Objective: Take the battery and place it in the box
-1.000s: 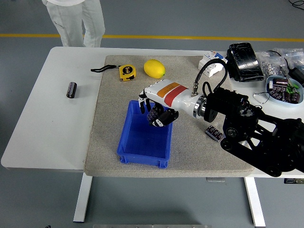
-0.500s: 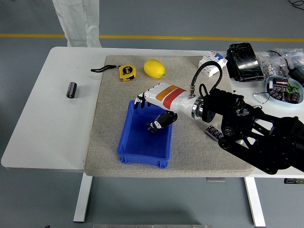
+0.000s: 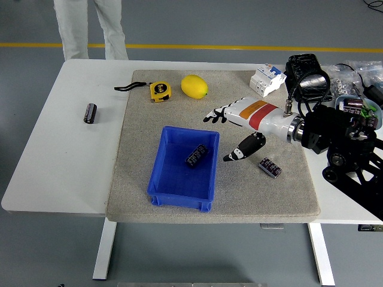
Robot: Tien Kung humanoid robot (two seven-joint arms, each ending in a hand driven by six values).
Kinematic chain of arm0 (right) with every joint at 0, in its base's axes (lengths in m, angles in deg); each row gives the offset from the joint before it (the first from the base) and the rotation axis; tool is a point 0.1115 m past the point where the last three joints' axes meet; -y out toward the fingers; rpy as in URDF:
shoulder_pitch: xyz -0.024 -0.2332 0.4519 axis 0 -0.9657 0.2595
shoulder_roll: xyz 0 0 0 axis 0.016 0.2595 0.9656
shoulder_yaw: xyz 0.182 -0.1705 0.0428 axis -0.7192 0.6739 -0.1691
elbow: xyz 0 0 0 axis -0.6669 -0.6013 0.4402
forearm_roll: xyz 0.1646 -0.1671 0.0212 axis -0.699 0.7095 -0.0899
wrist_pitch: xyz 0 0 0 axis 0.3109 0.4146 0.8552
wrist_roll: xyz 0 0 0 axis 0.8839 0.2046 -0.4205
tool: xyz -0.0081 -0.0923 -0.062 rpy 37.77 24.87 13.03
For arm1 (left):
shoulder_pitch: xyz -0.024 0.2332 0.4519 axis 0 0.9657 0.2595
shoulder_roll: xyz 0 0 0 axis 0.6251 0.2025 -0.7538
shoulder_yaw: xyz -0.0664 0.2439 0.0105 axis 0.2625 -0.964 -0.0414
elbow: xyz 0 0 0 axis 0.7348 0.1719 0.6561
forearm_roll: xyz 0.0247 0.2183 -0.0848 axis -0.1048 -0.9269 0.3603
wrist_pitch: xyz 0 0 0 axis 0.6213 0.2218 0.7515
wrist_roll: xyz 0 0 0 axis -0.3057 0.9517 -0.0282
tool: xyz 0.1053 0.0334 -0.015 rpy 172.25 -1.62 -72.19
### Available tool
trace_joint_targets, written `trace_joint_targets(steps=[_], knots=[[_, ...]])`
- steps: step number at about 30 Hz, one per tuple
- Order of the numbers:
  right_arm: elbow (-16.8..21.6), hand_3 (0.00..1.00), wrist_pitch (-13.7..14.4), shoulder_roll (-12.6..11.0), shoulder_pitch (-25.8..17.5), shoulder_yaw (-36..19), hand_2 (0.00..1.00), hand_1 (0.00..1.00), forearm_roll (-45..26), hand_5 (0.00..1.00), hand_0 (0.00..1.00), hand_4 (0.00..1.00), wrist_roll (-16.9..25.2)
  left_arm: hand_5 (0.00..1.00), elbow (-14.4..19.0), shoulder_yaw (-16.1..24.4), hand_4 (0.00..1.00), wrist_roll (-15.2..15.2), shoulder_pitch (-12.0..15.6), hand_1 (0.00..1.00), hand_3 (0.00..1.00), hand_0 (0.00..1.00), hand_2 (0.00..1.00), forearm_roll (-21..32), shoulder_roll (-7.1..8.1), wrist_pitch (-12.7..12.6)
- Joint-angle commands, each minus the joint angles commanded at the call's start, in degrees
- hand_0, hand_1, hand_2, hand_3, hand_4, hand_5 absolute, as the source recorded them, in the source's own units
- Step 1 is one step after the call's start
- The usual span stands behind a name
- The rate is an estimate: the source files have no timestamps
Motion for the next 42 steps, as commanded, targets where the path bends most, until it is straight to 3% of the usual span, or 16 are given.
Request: trace_joint_targets(steps=[2,3,6,8,9,12,19,23,32,37,42], knots=[[2.14,0.773,-0.5,-3.81,-1.22,-1.19,0.689,0.61,2.38,0.254,0.56,0.998,2.53,0.942,0.0,-0.01,0.829,-0.09,-0.02,0.565,0.726,0.564,0.635,0.04,-0.08,0.01],[2.98,0.769,-0.34,-5.54,-1.66,-1.29,0.719,0.654,3.49,0.236,0.614,0.998,3.8,0.944,0.01,0.05,0.832,-0.14,-0.02,0.561,0.724,0.563,0.633,0.01,-0.12,0.0],[4.33,0.769,1.88,-10.3,-2.55,0.57,0.719,0.654,7.15,0.236,0.614,0.998,8.07,0.944,-0.01,0.23,0.832,-0.23,0.02,0.561,0.724,0.563,0.633,-0.06,-0.21,0.02],[3.95,0.769,3.74,-11.83,-2.86,2.17,0.719,0.654,8.36,0.236,0.614,0.998,9.76,0.944,0.0,0.34,0.832,-0.3,0.04,0.561,0.724,0.563,0.633,-0.15,-0.27,0.02],[3.22,0.786,4.95,-12.1,-3.05,3.06,0.742,0.681,8.83,0.225,0.669,0.998,10.17,0.945,0.01,0.38,0.833,-0.37,0.06,0.561,0.724,0.56,0.631,-0.19,-0.32,0.03],[0.74,0.786,7.41,-11.57,-3.29,5.06,0.742,0.681,10.27,0.225,0.669,0.998,10.6,0.945,0.05,0.41,0.833,-0.53,0.11,0.561,0.724,0.56,0.631,-0.36,-0.4,0.09],[-4.14,0.8,11.85,-7.82,-3.08,7.05,0.746,0.688,12.04,0.217,0.682,0.998,11.06,0.948,0.1,0.32,0.834,-0.67,0.14,0.558,0.723,0.558,0.631,-0.54,-0.55,0.19],[-7.45,0.806,13.37,-6.25,-1.56,9.52,0.756,0.703,13.37,0.196,0.714,0.998,12.11,0.947,0.12,-0.16,0.833,-0.65,0.0,0.558,0.722,0.556,0.631,-0.11,-0.6,0.2],[-16.03,0.799,20.54,-3.56,1.85,14.9,0.748,0.697,15.63,0.156,0.709,0.983,15.02,0.946,0.25,-0.62,0.831,-0.77,-0.33,0.558,0.722,0.556,0.631,0.19,-0.72,0.32],[-19.27,0.793,22.64,-2.98,3.15,17.05,0.746,0.693,15.63,0.145,0.708,0.968,15.89,0.947,0.32,-0.84,0.83,-0.87,-0.45,0.558,0.722,0.554,0.631,0.29,-0.75,0.39],[-20.54,0.787,23.04,-3.01,3.23,18.06,0.739,0.684,15.63,0.139,0.702,0.964,16.07,0.947,0.34,-1.03,0.829,-0.89,-0.52,0.558,0.722,0.555,0.63,0.47,-0.79,0.42]])
